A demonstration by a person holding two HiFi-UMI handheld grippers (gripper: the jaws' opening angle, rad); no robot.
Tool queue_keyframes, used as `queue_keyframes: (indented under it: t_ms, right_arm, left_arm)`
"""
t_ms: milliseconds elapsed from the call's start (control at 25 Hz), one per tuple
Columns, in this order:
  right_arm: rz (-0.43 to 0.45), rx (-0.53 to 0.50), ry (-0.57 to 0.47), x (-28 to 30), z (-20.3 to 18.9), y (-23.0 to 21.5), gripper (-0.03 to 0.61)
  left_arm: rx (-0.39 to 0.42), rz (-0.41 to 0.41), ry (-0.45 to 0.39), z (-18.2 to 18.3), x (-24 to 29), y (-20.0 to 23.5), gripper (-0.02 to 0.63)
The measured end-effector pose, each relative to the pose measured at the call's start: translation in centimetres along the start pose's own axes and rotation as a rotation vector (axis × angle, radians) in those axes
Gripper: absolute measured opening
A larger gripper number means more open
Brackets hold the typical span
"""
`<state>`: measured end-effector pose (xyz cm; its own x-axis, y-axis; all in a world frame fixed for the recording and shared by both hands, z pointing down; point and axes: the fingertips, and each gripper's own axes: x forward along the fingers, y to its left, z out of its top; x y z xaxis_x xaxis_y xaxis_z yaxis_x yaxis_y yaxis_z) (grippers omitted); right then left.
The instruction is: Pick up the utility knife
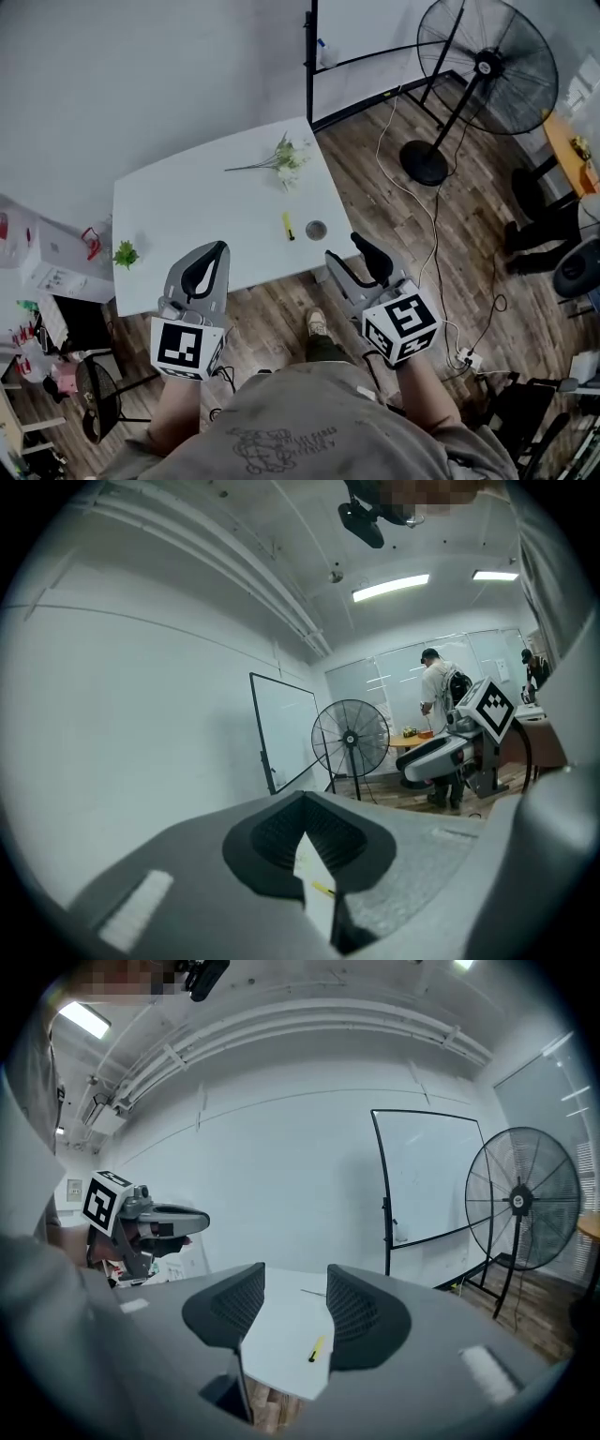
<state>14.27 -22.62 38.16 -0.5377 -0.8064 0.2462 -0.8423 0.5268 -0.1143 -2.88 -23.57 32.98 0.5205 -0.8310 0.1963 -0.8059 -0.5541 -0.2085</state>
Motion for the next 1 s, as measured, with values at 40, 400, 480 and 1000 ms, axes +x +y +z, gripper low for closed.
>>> queue_keyframes:
  t_ms: [40,400,480,1000]
  right_arm:
    - [0.010,-0.001,0.003,0.7,0.2,-0.8,0.232]
    - [0.117,-0.032,0.035,5.6,0.8,-4.4,0.230]
    - [0.131,-0.036,0.042,6.4,0.8,-4.8,0.230]
    - [0.137,-0.034,0.076,12.2,1.7,-4.6,0.230]
  left_arm:
    - [0.001,0.006,0.003,0.0,0.8,0.1,0.000]
    - [-0.021,0.093,0.039,-0.4,5.1,1.8,0.000]
    - [-0.036,0.119,0.047,-0.5,5.2,2.3,0.000]
    - [-0.080,0.173,0.068,-1.9,5.7,7.9,0.000]
